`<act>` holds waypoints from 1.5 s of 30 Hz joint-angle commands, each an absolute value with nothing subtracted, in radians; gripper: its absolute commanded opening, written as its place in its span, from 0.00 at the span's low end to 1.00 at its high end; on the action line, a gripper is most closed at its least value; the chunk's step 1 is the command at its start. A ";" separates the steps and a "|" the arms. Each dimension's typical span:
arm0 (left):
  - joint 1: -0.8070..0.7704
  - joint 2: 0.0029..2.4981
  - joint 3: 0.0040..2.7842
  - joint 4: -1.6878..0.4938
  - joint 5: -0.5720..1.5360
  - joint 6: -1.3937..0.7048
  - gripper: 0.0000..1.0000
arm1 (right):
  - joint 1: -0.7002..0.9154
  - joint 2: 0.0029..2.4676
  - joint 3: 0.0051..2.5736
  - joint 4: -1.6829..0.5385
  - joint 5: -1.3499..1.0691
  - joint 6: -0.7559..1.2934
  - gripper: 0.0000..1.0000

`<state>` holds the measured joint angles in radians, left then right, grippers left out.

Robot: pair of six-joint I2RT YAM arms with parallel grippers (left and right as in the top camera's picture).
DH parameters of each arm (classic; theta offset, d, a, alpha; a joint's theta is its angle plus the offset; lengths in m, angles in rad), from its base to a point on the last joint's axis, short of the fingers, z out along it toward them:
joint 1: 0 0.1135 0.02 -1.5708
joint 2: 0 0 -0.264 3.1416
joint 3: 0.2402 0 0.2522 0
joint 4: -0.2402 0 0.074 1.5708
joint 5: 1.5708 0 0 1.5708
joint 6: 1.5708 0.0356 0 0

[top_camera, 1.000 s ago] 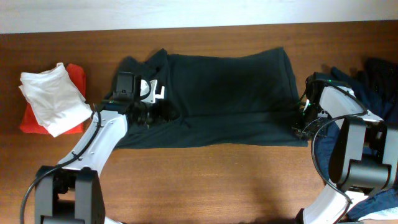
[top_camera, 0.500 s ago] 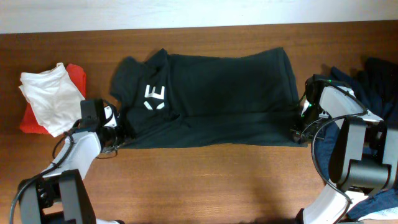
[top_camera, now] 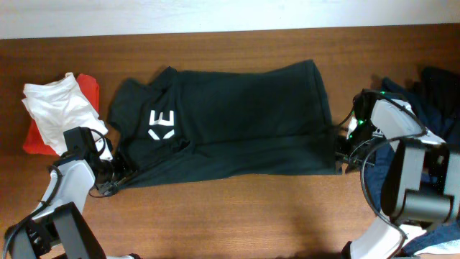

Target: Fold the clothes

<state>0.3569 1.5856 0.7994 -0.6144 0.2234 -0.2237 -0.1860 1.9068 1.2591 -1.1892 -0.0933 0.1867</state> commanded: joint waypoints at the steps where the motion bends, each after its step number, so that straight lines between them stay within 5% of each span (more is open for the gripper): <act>1: 0.369 1.610 0.767 -0.643 0.167 -0.214 0.67 | -0.184 1.836 1.308 -1.132 -0.140 0.153 0.38; 9: 0.369 1.610 0.767 -0.641 0.167 -0.215 0.68 | -0.183 1.873 1.072 -0.931 -0.166 0.141 0.34; 10: 0.369 1.610 0.767 -0.643 0.167 -0.215 0.68 | -0.183 1.873 1.064 -0.926 -0.148 0.160 0.26; 11: 0.369 1.610 0.767 -0.651 0.167 -0.215 0.67 | -0.183 1.873 1.054 -0.930 -0.103 0.192 0.04; 15: 0.369 1.610 0.767 -0.730 0.069 -0.215 0.38 | -0.185 1.873 1.053 -1.063 0.085 0.329 0.04; 17: 0.369 1.610 0.767 -0.761 0.041 -0.215 0.33 | -0.184 1.872 1.053 -1.123 0.125 0.374 0.04; 20: 0.369 1.590 0.778 -0.784 0.034 -0.215 0.33 | -0.184 1.851 1.060 -1.145 0.124 0.381 0.05; 22: 0.369 1.538 0.815 -0.799 0.037 -0.215 0.36 | -0.184 1.819 1.104 -1.153 0.116 0.371 0.18; 24: 0.369 1.459 0.862 -0.805 0.097 -0.215 0.54 | -0.184 1.788 1.179 -1.173 0.104 0.371 0.41; 25: 0.369 1.424 0.871 -0.802 0.140 -0.215 0.58 | -0.184 1.783 1.211 -1.175 0.075 0.353 0.42; 31: 0.368 1.380 0.871 -0.801 0.199 -0.215 0.64 | -0.180 1.790 1.234 -1.122 -0.183 0.213 0.41; 45: 0.368 1.380 0.871 -0.802 0.199 -0.215 0.65 | -0.136 1.860 1.169 -1.018 -0.176 0.350 0.32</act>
